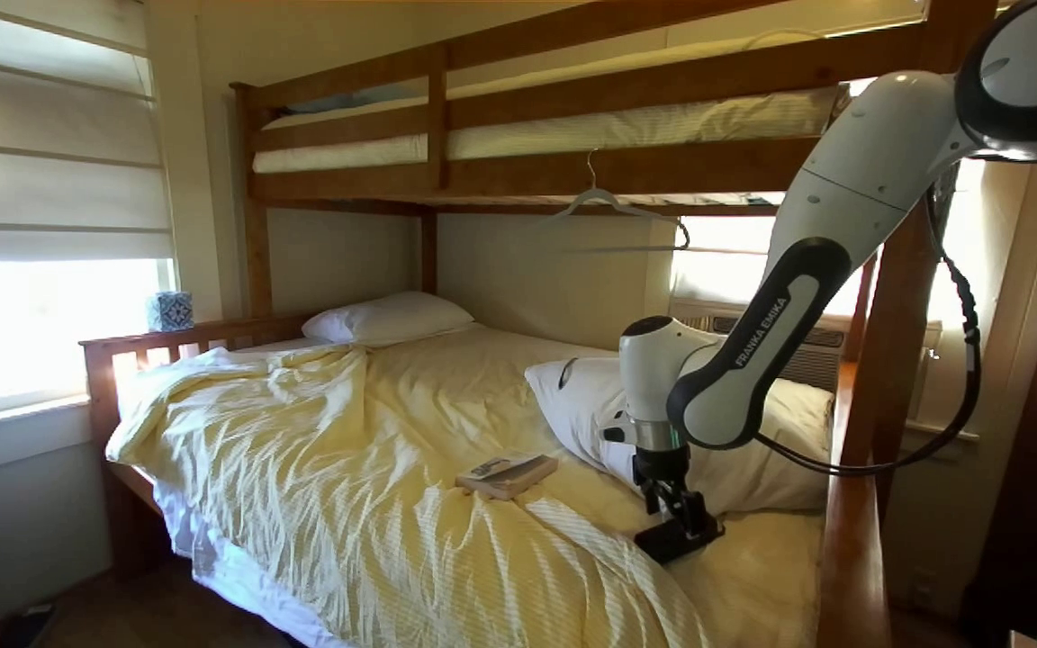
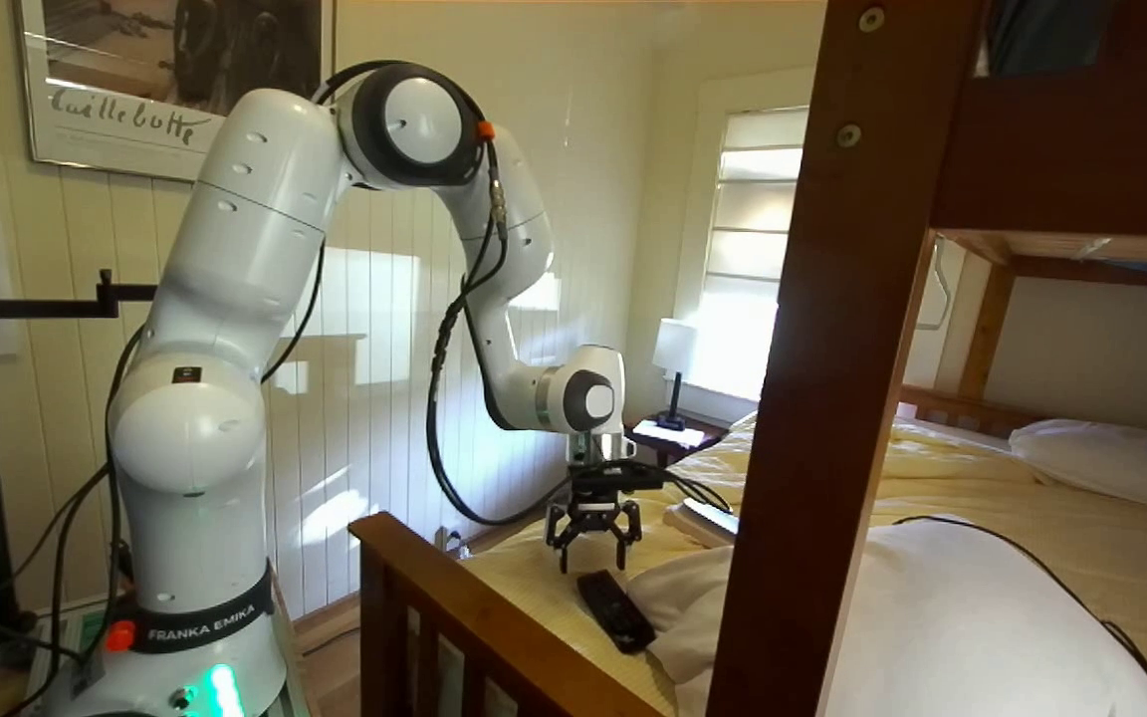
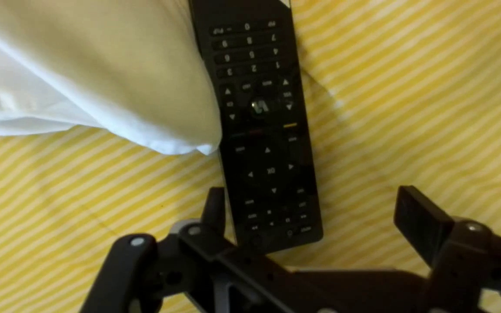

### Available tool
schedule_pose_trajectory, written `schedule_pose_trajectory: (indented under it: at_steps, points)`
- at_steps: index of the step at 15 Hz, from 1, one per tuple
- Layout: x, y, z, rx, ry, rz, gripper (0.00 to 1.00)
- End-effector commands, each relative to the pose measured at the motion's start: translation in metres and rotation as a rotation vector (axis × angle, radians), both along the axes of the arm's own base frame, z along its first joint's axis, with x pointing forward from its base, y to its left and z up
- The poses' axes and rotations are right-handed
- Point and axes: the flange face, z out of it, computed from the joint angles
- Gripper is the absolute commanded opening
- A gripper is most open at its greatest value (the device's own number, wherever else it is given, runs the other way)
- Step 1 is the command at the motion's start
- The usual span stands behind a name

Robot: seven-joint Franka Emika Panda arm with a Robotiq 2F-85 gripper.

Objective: Put the remote control on the footboard of the bed.

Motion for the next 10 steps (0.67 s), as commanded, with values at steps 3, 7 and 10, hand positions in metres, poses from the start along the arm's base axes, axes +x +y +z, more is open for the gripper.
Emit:
schedule_pose_trajectory:
  at_steps: [3, 7, 10]
  points:
    - [0.003, -0.006, -0.001, -0.026, -0.047, 0.021, 1.00]
    - [0.006, -0.021, -0.009, -0.048, -0.065, 0.054, 1.00]
    - [0.006, -0.022, -0.021, -0.033, -0.066, 0.070, 1.00]
